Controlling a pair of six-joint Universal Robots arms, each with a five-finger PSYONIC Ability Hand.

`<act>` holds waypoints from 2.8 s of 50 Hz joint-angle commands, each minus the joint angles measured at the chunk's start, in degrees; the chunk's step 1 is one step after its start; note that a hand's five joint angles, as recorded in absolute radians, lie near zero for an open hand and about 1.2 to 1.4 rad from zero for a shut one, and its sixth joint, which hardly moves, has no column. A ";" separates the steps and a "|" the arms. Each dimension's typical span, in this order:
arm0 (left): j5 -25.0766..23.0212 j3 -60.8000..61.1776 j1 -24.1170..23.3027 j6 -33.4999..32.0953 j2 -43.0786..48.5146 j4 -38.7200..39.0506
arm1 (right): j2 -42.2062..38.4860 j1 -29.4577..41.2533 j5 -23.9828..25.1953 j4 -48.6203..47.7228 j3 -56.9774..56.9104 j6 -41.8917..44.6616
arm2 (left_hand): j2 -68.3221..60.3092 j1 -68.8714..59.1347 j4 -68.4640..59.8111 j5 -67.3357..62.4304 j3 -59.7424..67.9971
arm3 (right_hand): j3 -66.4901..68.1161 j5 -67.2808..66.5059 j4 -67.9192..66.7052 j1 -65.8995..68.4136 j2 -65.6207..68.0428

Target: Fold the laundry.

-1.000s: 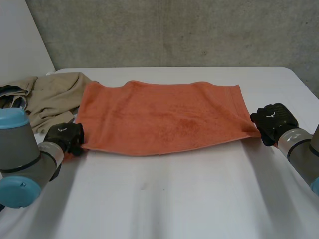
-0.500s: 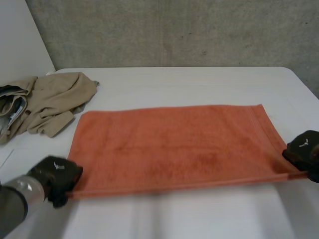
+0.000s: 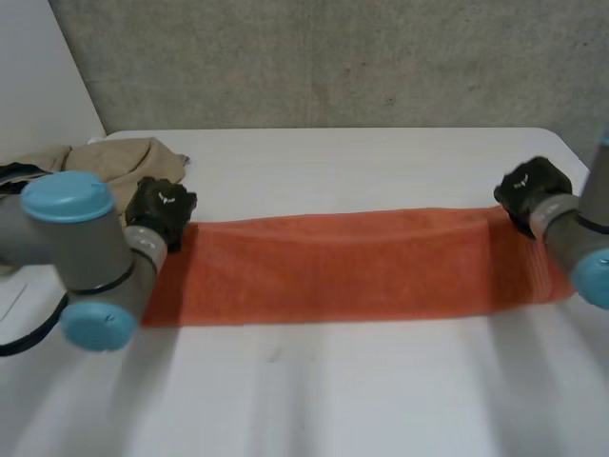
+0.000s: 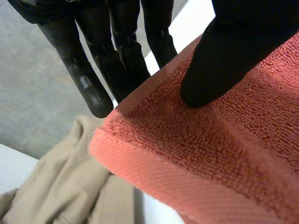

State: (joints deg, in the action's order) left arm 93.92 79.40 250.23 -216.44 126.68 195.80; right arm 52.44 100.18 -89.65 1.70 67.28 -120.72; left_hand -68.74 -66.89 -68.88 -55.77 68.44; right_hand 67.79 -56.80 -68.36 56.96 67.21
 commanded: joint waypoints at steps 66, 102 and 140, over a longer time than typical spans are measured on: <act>1.44 16.49 -2.91 17.37 -11.11 10.22 | -2.78 -13.26 16.27 -8.65 13.67 -15.51 | 58.74 56.89 58.88 55.77 -58.44 | 12.21 -13.20 -11.64 23.04 12.79; 1.97 17.01 -2.73 17.55 -13.65 10.04 | 10.23 5.88 18.64 -11.64 8.04 -8.66 | 58.74 56.89 58.88 55.77 -58.44 | 12.21 -13.20 -11.64 23.04 12.79; 1.88 13.59 -9.41 17.46 -13.22 10.31 | 7.94 11.36 8.44 -1.96 19.63 -33.18 | 58.74 56.89 58.88 55.77 -58.44 | -56.05 55.05 56.61 -45.22 -55.47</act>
State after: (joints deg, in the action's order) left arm 95.71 93.77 242.89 -199.03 113.18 206.02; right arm 58.87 118.98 -84.55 -0.29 78.20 -153.67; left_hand -11.73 -10.88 -11.78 -2.77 12.28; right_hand 12.54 -4.09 -13.72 11.75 12.87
